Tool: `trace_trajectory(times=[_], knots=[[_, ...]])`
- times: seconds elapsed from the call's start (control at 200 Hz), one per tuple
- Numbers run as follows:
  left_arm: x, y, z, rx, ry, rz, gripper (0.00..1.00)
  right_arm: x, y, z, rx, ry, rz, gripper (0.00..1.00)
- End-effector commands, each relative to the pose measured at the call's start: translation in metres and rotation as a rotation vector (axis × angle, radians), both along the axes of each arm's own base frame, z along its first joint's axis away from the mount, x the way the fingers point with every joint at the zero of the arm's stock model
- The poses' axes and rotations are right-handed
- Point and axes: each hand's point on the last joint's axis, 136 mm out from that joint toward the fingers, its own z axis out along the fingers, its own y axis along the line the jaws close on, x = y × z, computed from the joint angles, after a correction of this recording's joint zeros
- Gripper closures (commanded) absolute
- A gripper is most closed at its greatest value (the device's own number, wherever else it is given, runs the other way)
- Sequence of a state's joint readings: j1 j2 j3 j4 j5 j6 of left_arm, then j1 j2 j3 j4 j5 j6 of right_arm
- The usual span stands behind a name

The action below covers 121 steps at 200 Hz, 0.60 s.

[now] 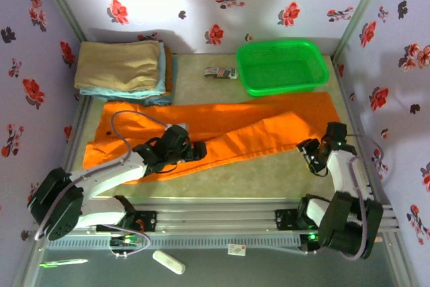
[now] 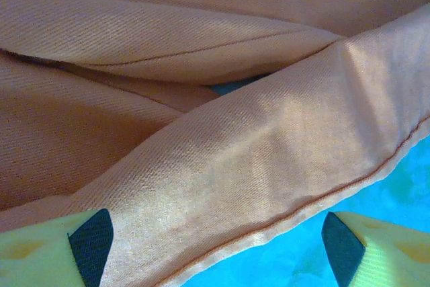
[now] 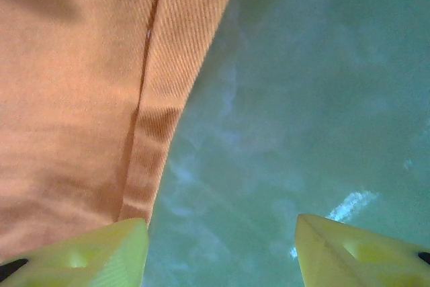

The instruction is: Fold and stack the trousers

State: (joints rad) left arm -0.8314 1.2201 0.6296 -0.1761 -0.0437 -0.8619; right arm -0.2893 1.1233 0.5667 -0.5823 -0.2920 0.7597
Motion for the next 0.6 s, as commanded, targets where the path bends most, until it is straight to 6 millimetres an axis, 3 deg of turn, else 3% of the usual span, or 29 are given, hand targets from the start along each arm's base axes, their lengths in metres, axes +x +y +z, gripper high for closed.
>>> trace_trajectory(times=[0.0,0.15,0.32,0.46,0.6], knots=[[0.004,0.002,0.006,0.010,-0.029,0.011,0.14,0.038,-0.015,0.014,-0.058,-0.077,0.018,0.40],[0.004,0.016,0.009,0.029,-0.044,0.033,0.13,0.047,-0.028,-0.005,-0.106,-0.017,-0.001,0.39],[0.006,0.028,0.012,0.031,-0.048,0.057,0.13,0.061,-0.041,-0.002,-0.169,-0.029,-0.023,0.45],[0.008,0.029,0.017,0.037,-0.054,0.056,0.13,0.067,-0.046,0.003,-0.192,-0.036,-0.027,0.76],[0.010,0.031,0.018,0.037,-0.056,0.061,0.13,0.072,-0.047,0.012,-0.203,-0.066,-0.029,0.97]])
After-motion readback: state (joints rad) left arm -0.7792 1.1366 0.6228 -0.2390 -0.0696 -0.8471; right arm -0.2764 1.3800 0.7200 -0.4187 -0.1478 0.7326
